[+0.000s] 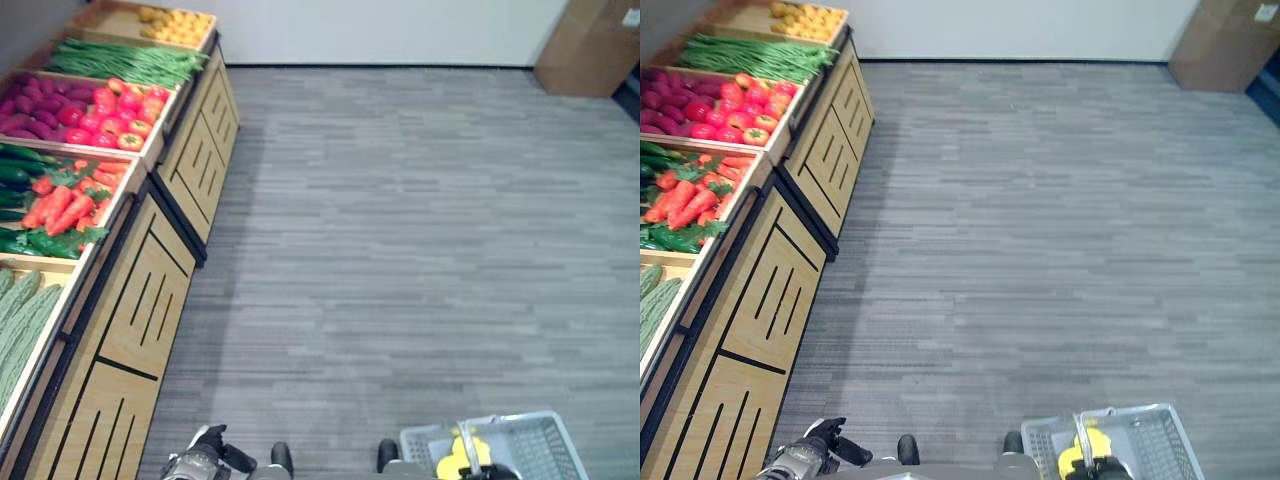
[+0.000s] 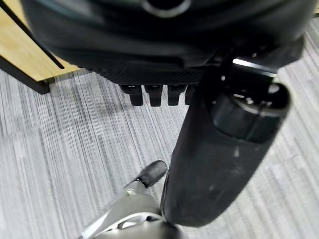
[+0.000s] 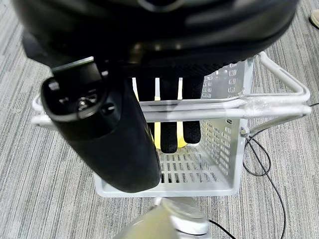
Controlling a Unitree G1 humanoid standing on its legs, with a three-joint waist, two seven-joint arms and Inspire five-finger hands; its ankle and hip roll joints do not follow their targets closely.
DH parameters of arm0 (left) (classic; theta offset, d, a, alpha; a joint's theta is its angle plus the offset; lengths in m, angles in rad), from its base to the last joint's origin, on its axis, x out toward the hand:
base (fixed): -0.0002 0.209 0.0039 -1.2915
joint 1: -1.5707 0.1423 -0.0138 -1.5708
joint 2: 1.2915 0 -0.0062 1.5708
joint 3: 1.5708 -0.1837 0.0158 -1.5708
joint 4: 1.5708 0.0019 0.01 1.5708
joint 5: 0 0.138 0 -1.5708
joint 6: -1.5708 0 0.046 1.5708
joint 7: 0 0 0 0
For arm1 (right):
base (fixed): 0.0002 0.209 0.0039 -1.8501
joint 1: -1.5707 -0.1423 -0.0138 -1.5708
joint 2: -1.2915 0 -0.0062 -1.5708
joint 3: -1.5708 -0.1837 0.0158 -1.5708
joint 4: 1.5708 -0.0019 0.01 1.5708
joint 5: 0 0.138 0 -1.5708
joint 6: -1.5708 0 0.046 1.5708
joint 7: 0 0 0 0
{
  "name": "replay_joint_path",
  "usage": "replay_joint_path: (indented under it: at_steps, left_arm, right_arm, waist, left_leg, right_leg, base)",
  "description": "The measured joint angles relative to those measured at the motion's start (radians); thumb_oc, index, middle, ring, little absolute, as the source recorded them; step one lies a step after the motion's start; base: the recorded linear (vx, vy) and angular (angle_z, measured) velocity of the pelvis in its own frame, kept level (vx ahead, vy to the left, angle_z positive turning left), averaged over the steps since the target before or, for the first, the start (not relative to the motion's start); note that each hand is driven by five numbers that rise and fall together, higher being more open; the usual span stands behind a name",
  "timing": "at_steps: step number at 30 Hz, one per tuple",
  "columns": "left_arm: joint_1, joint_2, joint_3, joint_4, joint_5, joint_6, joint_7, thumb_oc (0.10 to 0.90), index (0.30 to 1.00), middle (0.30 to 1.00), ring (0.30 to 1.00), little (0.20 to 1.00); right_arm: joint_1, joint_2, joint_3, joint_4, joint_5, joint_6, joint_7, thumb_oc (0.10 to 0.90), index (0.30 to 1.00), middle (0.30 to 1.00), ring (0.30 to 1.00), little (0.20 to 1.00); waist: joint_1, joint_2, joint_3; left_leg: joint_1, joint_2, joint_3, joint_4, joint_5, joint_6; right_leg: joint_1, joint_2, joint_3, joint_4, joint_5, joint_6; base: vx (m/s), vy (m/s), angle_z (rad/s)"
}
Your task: Get the vegetables into the basket
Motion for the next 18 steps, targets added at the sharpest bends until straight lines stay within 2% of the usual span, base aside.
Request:
replay_joint_path:
  at_steps: [1, 2, 4, 5, 6, 8, 10, 11, 12, 13, 14, 15, 16, 18]
  left_arm:
    - [-0.011, 0.001, -0.010, 0.001, 0.000, -0.003, 0.001, 0.900, 1.000, 1.000, 1.000, 1.000]
    - [-0.006, 0.003, -0.012, 0.000, 0.000, -0.003, 0.002, 0.900, 1.000, 1.000, 1.000, 1.000]
    - [-0.004, 0.008, -0.012, 0.017, 0.000, -0.003, 0.002, 0.900, 1.000, 1.000, 1.000, 1.000]
    - [-0.005, 0.007, -0.002, 0.039, -0.002, -0.001, 0.002, 0.900, 1.000, 1.000, 1.000, 1.000]
    - [-0.001, 0.007, 0.006, 0.041, -0.001, -0.001, 0.002, 0.900, 1.000, 1.000, 1.000, 1.000]
    - [0.020, 0.004, 0.012, 0.043, -0.001, -0.003, 0.002, 0.900, 1.000, 1.000, 1.000, 1.000]
    - [0.040, 0.004, 0.011, 0.043, -0.001, -0.008, 0.002, 0.900, 1.000, 1.000, 1.000, 1.000]
    - [0.064, 0.002, 0.010, 0.043, 0.000, -0.010, 0.002, 0.900, 1.000, 1.000, 1.000, 1.000]
    - [0.075, -0.009, 0.008, 0.044, 0.000, -0.009, 0.002, 0.900, 1.000, 1.000, 1.000, 1.000]
    - [0.087, -0.029, 0.007, 0.047, 0.001, -0.007, 0.002, 0.900, 1.000, 1.000, 1.000, 1.000]
    - [0.091, -0.041, 0.008, 0.054, 0.001, -0.006, 0.001, 0.900, 1.000, 1.000, 1.000, 1.000]
    - [0.096, -0.049, 0.008, 0.060, 0.000, -0.006, 0.001, 0.900, 1.000, 1.000, 1.000, 1.000]
    - [0.093, -0.049, 0.008, 0.057, -0.001, -0.011, 0.002, 0.900, 1.000, 1.000, 1.000, 1.000]
    - [0.069, -0.052, 0.007, 0.056, -0.002, -0.021, 0.002, 0.900, 1.000, 1.000, 1.000, 1.000]
  right_arm:
    - [-0.009, -0.001, -0.004, -0.012, 0.000, 0.001, -0.004, 0.400, 0.300, 0.300, 0.300, 0.300]
    - [0.007, 0.003, 0.002, -0.015, -0.001, 0.002, 0.002, 0.400, 0.300, 0.300, 0.300, 0.300]
    - [0.023, 0.023, 0.002, -0.026, -0.002, 0.002, 0.010, 0.400, 0.300, 0.300, 0.300, 0.300]
    - [0.027, 0.042, 0.000, -0.016, 0.000, 0.006, 0.012, 0.400, 0.300, 0.300, 0.300, 0.300]
    - [0.029, 0.049, -0.001, -0.017, 0.001, 0.006, 0.012, 0.400, 0.300, 0.300, 0.300, 0.300]
    - [0.044, 0.063, 0.000, -0.016, 0.000, 0.009, 0.018, 0.400, 0.300, 0.300, 0.300, 0.300]
    - [0.069, 0.079, -0.001, -0.013, 0.000, 0.011, 0.024, 0.400, 0.300, 0.300, 0.300, 0.300]
    - [0.095, 0.088, 0.001, -0.008, -0.001, 0.017, 0.034, 0.400, 0.300, 0.300, 0.300, 0.300]
    - [0.106, 0.084, 0.000, -0.005, -0.001, 0.020, 0.034, 0.400, 0.300, 0.300, 0.300, 0.300]
    - [0.111, 0.071, 0.003, 0.005, -0.001, 0.027, 0.033, 0.400, 0.300, 0.300, 0.300, 0.300]
    - [0.115, 0.061, 0.005, 0.013, -0.002, 0.028, 0.034, 0.400, 0.300, 0.300, 0.300, 0.300]
    - [0.112, 0.042, 0.027, 0.011, -0.015, 0.030, 0.036, 0.400, 0.300, 0.300, 0.300, 0.300]
    - [0.102, 0.029, 0.041, -0.001, -0.023, 0.028, 0.036, 0.400, 0.300, 0.300, 0.300, 0.300]
    - [0.089, 0.008, 0.043, -0.031, -0.041, 0.025, 0.036, 0.400, 0.300, 0.300, 0.300, 0.300]
  waist:
    - [-0.001, -0.010, 0.025]
    - [-0.008, -0.013, 0.022]
    - [-0.011, -0.035, 0.020]
    - [-0.035, -0.042, 0.020]
    - [-0.041, -0.040, 0.021]
    - [-0.054, -0.042, 0.023]
    - [-0.057, -0.047, 0.019]
    - [-0.062, -0.048, -0.009]
    - [-0.070, -0.026, -0.017]
    - [-0.079, 0.022, -0.041]
    - [-0.078, 0.033, -0.048]
    - [-0.077, 0.052, -0.060]
    - [-0.077, 0.059, -0.066]
    - [-0.077, 0.063, -0.068]
  left_leg:
    - [0.027, -0.014, -0.004, -0.008, -0.002, 0.020]
    - [0.032, -0.027, -0.014, -0.008, -0.009, 0.027]
    - [0.043, -0.048, -0.027, -0.008, -0.019, 0.038]
    - [0.046, -0.052, -0.061, -0.008, -0.027, 0.039]
    - [0.052, -0.053, -0.069, -0.007, -0.022, 0.048]
    - [0.082, -0.051, -0.088, -0.008, -0.042, 0.033]
    - [0.123, -0.047, -0.106, -0.008, -0.067, 0.008]
    - [0.142, -0.035, -0.132, -0.008, -0.093, -0.028]
    - [0.156, -0.007, -0.149, -0.009, -0.107, -0.044]
    - [0.164, 0.045, -0.166, -0.007, -0.114, -0.051]
    - [0.172, 0.068, -0.167, -0.008, -0.111, -0.057]
    - [0.177, 0.114, -0.173, 0.022, -0.085, -0.073]
    - [0.171, 0.129, -0.187, 0.045, -0.073, -0.090]
    - [0.136, 0.151, -0.222, 0.091, -0.054, -0.119]
  right_leg:
    - [-0.096, -0.036, 0.006, 0.177, -0.038, 0.034]
    - [-0.111, -0.044, 0.014, 0.138, -0.044, 0.041]
    - [-0.123, -0.056, 0.021, -0.014, -0.042, 0.044]
    - [-0.127, -0.050, 0.030, -0.205, -0.002, 0.066]
    - [-0.135, -0.045, 0.024, -0.237, 0.016, 0.061]
    - [-0.135, -0.040, 0.018, -0.276, 0.039, 0.060]
    - [-0.130, -0.029, -0.007, -0.263, 0.043, 0.054]
    - [-0.118, -0.015, -0.024, -0.220, 0.053, 0.033]
    - [-0.110, 0.003, -0.033, -0.203, 0.090, 0.016]
    - [-0.090, 0.053, -0.042, -0.194, 0.089, 0.009]
    - [-0.078, 0.080, -0.048, -0.194, 0.080, -0.006]
    - [-0.053, 0.115, -0.068, -0.176, 0.063, -0.060]
    - [-0.049, 0.126, -0.083, -0.161, 0.042, -0.083]
    - [-0.040, 0.140, -0.114, -0.157, 0.016, -0.102]
  base:
    - [0.26, -0.010, 0.07]
    - [0.27, -0.046, 0.17]
    - [0.43, -0.129, 0.40]
    - [0.41, -0.123, 0.61]
    - [0.30, -0.089, 0.57]
    - [0.21, -0.079, 0.36]
    - [0.20, -0.118, 0.40]
    - [0.18, -0.142, 0.52]
    - [0.19, -0.165, 0.65]
    - [0.20, -0.193, 0.48]
    - [0.20, -0.210, 0.43]
    - [0.19, -0.209, 0.27]
    - [0.16, -0.191, 0.28]
    - [0.11, -0.161, 0.36]
